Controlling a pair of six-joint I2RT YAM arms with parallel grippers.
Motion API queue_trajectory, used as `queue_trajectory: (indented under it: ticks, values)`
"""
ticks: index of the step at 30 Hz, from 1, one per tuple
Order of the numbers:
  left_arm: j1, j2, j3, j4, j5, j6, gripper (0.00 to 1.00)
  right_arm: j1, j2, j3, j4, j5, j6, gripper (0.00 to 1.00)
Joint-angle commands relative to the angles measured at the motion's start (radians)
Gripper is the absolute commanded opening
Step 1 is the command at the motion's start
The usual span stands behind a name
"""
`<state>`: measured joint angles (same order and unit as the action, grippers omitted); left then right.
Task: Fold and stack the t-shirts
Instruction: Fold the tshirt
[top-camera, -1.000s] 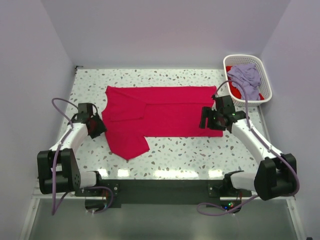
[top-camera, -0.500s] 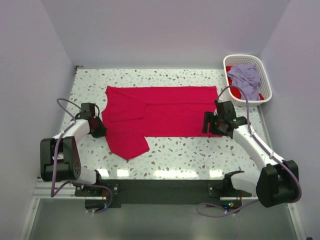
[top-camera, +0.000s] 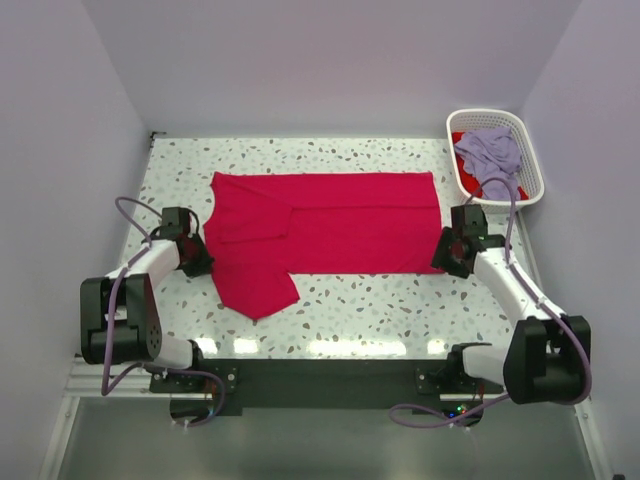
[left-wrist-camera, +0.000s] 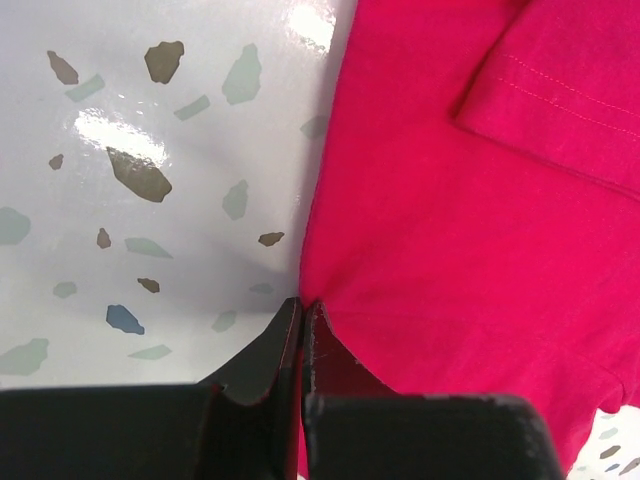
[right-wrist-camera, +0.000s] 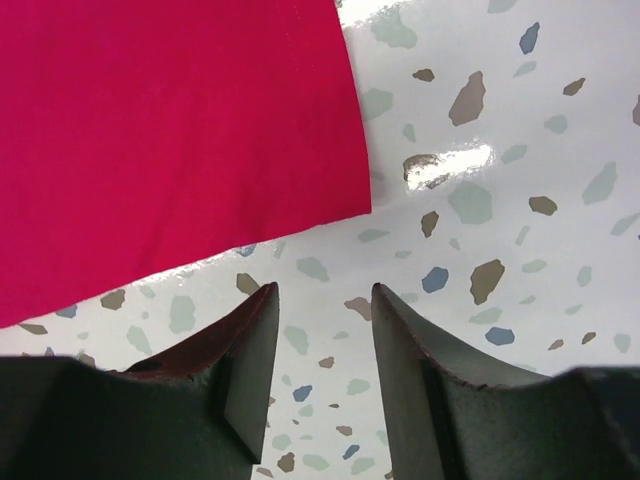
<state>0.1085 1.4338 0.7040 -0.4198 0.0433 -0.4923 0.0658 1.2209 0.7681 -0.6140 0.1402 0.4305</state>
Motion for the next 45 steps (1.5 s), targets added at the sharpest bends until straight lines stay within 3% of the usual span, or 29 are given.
queue_trajectory:
  ticks: [1, 11, 33, 36, 37, 38, 40, 45]
  values:
    - [0.003, -0.013, -0.006, 0.010, 0.018, 0.031, 0.00, -0.009, 0.038, 0.002, 0.048, 0.018, 0.043, 0.45]
    - [0.003, -0.024, 0.002, 0.018, 0.024, 0.038, 0.00, -0.063, 0.146, -0.021, 0.175, -0.016, 0.103, 0.41]
    - [0.003, -0.030, 0.000, 0.018, 0.029, 0.035, 0.00, -0.130, 0.226, -0.059, 0.206, -0.114, 0.093, 0.35]
    - [0.006, -0.038, 0.000, 0.010, 0.017, 0.026, 0.00, -0.130, 0.230, -0.047, 0.180, -0.110, 0.088, 0.25]
    - [0.011, -0.042, 0.000, 0.007, 0.010, 0.020, 0.00, -0.130, 0.229, -0.043, 0.163, -0.084, 0.085, 0.20]
    - [0.016, -0.053, -0.003, 0.001, 0.010, 0.015, 0.00, -0.133, 0.223, -0.038, 0.133, -0.071, 0.082, 0.07]
    - [0.039, -0.065, -0.009, -0.017, 0.020, 0.005, 0.00, -0.138, 0.212, -0.024, 0.076, -0.056, 0.067, 0.00]
    - [0.076, -0.144, -0.024, -0.088, 0.058, -0.018, 0.00, -0.149, 0.125, -0.013, -0.038, -0.051, 0.070, 0.00]
